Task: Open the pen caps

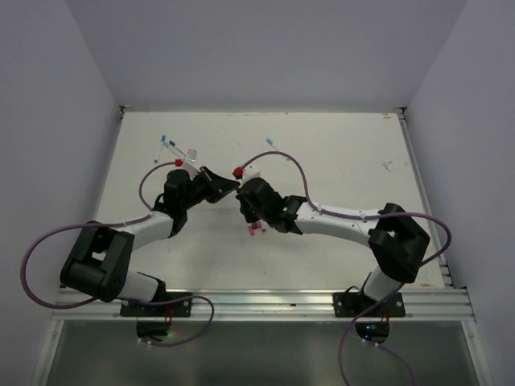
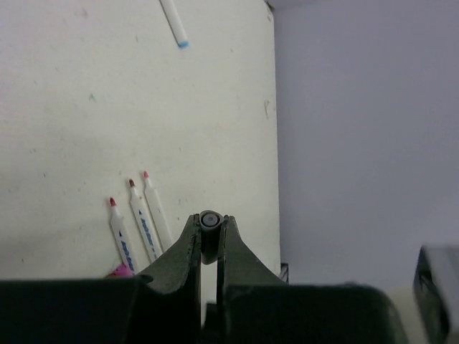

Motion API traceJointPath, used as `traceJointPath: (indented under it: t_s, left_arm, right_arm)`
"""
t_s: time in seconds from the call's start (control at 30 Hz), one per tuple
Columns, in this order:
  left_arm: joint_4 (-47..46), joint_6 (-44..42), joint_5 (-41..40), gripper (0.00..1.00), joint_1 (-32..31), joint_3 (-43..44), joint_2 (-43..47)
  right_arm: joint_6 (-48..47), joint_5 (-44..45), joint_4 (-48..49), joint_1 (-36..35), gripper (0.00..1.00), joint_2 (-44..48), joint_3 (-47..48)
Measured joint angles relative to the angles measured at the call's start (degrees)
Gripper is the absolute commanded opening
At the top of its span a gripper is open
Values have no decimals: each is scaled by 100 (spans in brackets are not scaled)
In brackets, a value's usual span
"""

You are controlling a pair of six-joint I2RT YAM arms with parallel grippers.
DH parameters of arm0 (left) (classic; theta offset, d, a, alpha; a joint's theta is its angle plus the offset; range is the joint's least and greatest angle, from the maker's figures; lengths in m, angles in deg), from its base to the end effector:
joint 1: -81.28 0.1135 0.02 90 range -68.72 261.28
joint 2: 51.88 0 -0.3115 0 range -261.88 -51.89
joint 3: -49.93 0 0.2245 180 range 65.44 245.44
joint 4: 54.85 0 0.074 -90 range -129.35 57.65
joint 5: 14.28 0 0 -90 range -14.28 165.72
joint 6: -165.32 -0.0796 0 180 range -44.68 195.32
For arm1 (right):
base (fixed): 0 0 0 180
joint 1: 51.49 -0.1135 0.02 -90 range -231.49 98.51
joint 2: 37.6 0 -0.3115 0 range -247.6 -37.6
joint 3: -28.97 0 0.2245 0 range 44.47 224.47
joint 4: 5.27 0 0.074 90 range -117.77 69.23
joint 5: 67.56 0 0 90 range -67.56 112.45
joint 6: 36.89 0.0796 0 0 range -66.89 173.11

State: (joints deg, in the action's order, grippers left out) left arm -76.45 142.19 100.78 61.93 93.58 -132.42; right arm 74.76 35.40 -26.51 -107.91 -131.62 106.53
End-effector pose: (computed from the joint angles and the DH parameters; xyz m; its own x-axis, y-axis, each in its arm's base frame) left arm 0.2618 -0.1277 0.2475 -0.7283 -0.6272 -0.2762 0.0405 0.3629 -0.9309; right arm 0.2234 0.3043 0.2679 -0.5777 -0.2201 -0.7860 -0.5386 0.8264 0.1644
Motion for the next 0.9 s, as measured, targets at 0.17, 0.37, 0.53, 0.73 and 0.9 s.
traceJointPath:
  t_s: [0.17, 0.37, 0.53, 0.73, 0.9]
  left_arm:
    - [581, -111, -778, 0, 72, 629, -11]
    - [973, -546, -1012, 0, 81, 629, 177]
    - [769, -962, -691, 0, 72, -118, 529]
    - [522, -1097, -275, 0, -195, -927, 426]
    - [107, -1095, -223, 0, -664, -1200, 243]
  right_arm:
    - [-61, 1073, -573, -721, 0, -520, 195]
    - [-59, 1451, -929, -623, 0, -243, -11]
    - [-92, 1259, -968, 199, 0, 568, -555]
    - [-223, 688, -876, 1132, 0, 758, -855]
    - [-358, 260, -697, 1436, 0, 369, -852]
